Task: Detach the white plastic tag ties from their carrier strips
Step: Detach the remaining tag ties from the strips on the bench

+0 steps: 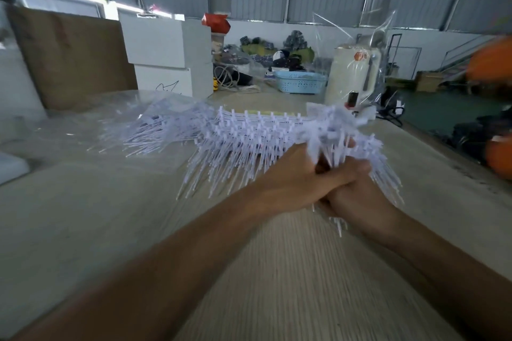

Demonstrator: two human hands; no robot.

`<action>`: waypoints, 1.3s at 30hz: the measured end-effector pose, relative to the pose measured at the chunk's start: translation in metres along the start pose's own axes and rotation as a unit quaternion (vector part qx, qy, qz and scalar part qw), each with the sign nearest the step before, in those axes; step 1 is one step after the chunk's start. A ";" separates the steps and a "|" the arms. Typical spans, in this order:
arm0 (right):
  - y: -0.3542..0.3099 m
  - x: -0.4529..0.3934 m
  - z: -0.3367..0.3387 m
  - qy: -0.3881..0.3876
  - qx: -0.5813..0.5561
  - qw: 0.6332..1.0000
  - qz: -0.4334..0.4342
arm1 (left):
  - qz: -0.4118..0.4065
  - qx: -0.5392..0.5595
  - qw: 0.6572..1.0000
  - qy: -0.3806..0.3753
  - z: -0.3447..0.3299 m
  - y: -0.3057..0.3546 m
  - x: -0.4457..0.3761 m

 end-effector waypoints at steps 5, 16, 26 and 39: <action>-0.013 0.001 -0.008 -0.036 -0.037 0.999 0.006 | 0.028 -0.012 0.999 0.032 0.005 -0.001 -0.002; -0.011 0.011 -0.029 -0.151 -0.029 0.988 -0.020 | 0.075 0.190 0.930 0.307 0.095 0.006 -0.011; -0.022 -0.008 -0.052 -0.168 0.093 0.978 0.086 | 0.368 -0.181 0.912 -0.017 0.248 -0.079 0.074; -0.071 -0.153 -0.186 -0.050 0.435 0.885 0.156 | 0.346 -0.454 0.821 -0.011 0.269 -0.137 0.095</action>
Point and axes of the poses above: each hand's wrist, its own x-axis away from the middle knuckle, its own z-axis out of the back of the hand, y = z × x, the point moved 4 cm from there along -x, towards the middle knuckle, and after that the axes turned 2 degrees about -z, right-handed, at the moved point
